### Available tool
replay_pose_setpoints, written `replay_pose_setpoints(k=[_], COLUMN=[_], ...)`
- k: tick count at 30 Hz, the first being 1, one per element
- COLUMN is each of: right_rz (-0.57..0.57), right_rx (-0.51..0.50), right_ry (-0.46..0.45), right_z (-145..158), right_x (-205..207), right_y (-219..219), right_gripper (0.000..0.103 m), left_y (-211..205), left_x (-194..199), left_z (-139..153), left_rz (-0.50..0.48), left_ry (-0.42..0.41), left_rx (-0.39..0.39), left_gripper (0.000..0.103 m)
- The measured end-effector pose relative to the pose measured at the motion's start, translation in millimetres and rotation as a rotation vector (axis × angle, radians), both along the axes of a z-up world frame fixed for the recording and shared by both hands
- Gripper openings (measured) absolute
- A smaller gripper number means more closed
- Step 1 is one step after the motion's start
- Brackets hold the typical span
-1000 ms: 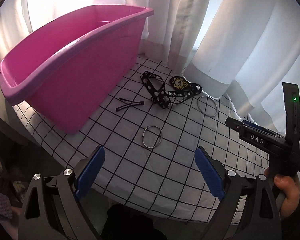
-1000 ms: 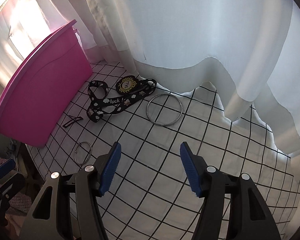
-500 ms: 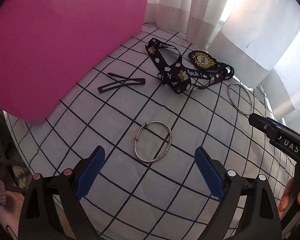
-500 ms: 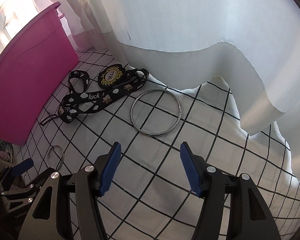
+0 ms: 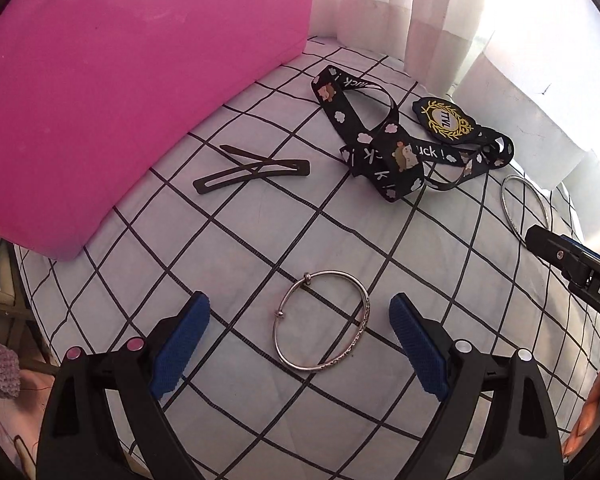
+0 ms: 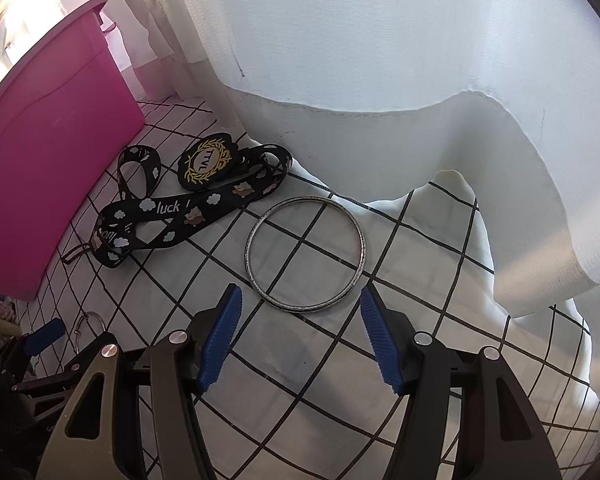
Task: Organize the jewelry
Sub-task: 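Move both tools back toward the silver bangles on the table, then grasp the engraved silver bangle with the left tool while the right tool grasps the plain silver ring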
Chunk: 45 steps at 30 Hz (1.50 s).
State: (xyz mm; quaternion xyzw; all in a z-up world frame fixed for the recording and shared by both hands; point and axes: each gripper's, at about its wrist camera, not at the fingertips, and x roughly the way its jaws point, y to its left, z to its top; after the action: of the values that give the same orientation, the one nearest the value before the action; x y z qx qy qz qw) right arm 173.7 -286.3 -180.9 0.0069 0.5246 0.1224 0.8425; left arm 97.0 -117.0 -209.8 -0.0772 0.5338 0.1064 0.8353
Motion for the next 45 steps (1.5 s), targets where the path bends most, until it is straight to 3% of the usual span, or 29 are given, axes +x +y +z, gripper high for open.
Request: replay_pose_setpoints(k=[12, 17, 24, 34, 37, 40, 43, 45], right_rz=[0.046, 0.078, 0.033, 0.022, 0.023, 0.053, 0.052, 0.05], right_rx=[-0.067, -0.15, -0.145, -0.133, -0.132, -0.134, -0.133, -0.132], right_ry=[-0.011, -0.019, -0.018, -0.024, -0.033, -0.052, -0.049, -0.054], right_z=[-6.0, -10.0, -16.2, -13.9, -14.3, -9.0, -8.6, -8.5], right_x=[19.4, 29.7, 45.3, 45.4, 42.9, 34.7, 33.3, 31.4], right_y=[16.1, 29.9, 29.3, 27.9, 25.8, 31.7, 35.2, 35.1], right_gripper=[0.065, 0.072, 0.089, 0.089, 0.086, 0.071, 0.071, 0.071], left_y=[-1.2, -1.1, -0.6, -2.0, -3.2, -6.0, -9.4, -11.3], left_x=[4.8, 6.1, 5.2, 0.9, -0.8, -2.8, -3.0, -3.7], left_z=[-1.6, -3.2, -3.8, -3.0, -1.5, 0.8, 3.2, 5.2], left_rz=[0.008, 0.008, 0.008, 0.021, 0.01, -0.002, -0.014, -0.019], left_ry=[-0.017, -0.021, -0.027, -0.04, -0.048, -0.06, -0.066, -0.072], left_rx=[0.017, 0.018, 0.02, 0.026, 0.028, 0.032, 0.034, 0.035], left_gripper=[0.095, 0.095, 0.097, 0.096, 0.092, 0.083, 0.073, 0.058])
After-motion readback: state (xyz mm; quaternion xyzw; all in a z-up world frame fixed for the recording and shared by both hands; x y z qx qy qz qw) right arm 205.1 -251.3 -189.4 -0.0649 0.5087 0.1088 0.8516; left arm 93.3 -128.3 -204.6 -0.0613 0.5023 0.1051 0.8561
